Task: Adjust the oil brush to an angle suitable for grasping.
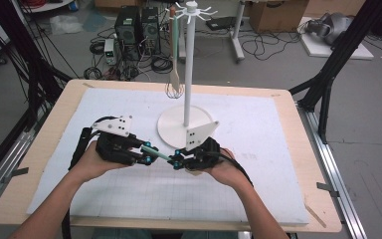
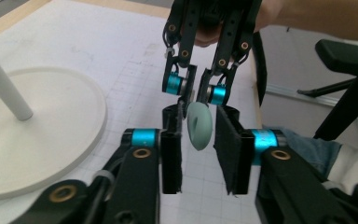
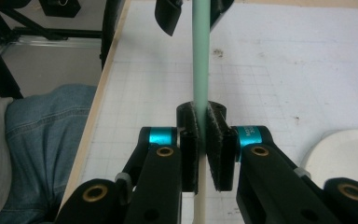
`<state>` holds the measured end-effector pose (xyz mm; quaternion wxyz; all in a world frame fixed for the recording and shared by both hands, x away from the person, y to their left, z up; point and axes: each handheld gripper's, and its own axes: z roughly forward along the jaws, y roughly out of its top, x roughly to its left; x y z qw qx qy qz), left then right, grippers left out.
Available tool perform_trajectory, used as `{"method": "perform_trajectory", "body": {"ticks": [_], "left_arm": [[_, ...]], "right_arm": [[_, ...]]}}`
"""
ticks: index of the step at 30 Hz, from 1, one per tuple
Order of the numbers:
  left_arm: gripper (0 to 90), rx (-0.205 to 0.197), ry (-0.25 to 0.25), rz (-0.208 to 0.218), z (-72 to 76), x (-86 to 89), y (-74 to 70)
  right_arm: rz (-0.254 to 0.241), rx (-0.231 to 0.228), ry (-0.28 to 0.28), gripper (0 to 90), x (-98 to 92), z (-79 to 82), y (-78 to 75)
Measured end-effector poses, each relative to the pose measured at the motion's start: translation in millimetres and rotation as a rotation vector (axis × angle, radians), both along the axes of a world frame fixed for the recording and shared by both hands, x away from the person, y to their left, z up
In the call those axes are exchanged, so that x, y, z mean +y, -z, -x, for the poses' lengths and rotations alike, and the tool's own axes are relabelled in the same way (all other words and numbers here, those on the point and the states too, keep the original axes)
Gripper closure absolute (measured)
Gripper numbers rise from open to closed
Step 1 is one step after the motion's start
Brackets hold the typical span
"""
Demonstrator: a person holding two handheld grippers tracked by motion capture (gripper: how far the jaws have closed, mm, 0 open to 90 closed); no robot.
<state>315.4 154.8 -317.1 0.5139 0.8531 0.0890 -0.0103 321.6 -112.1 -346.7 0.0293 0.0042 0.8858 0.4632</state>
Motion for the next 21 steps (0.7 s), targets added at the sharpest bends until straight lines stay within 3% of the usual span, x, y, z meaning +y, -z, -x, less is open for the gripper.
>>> {"method": "perform_trajectory", "body": {"ticks": [8,21], "left_arm": [[82.5,-0.017,0.011,0.003,0.5,1.2,-0.7],[82.9,-0.015,0.006,-0.020,-0.4,-0.5,1.6]], "right_arm": [[-0.001,0.000,-0.010,84.4,2.9,1.3,0.4],[0.044,-0.008,0.010,79.2,10.0,2.1,0.3]]}}
